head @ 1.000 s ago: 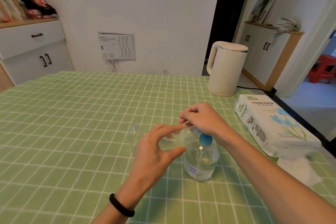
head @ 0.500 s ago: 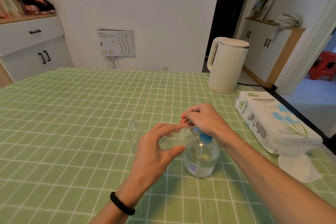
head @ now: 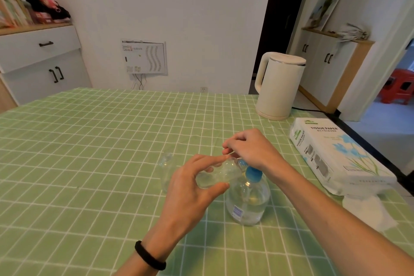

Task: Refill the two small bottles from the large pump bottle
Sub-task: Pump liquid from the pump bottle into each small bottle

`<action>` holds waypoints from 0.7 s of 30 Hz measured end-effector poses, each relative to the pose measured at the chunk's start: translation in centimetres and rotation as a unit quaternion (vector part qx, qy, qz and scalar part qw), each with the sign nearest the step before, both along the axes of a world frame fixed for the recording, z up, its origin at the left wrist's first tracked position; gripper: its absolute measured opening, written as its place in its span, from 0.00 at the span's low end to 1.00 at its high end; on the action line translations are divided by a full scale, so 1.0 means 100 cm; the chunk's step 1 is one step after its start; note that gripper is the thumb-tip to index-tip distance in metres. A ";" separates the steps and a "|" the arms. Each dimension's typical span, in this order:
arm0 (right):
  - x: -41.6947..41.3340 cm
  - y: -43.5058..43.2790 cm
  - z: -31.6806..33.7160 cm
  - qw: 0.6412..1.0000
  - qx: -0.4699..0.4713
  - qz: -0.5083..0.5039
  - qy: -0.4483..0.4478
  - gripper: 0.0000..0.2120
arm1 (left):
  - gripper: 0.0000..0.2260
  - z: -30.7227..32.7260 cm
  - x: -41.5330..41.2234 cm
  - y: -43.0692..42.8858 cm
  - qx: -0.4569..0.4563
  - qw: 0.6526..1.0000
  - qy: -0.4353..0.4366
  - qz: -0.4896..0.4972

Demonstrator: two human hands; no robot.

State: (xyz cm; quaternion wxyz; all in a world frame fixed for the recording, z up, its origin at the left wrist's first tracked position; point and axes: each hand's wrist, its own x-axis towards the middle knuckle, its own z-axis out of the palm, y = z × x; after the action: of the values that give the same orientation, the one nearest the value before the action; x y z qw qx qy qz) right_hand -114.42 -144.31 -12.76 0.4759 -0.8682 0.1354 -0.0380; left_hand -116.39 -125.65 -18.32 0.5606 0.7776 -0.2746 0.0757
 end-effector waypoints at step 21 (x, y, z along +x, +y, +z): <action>-0.001 0.001 0.008 1.000 -0.021 0.015 0.009 0.09 | 0.25 0.004 -0.001 -0.001 0.004 1.000 -0.004 0.008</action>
State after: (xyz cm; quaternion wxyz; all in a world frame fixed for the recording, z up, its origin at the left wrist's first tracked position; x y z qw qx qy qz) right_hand -114.57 -144.22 -11.96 0.4569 -0.8802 0.1256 -0.0257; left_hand -116.54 -125.74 -17.87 0.5562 0.7815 -0.2705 0.0820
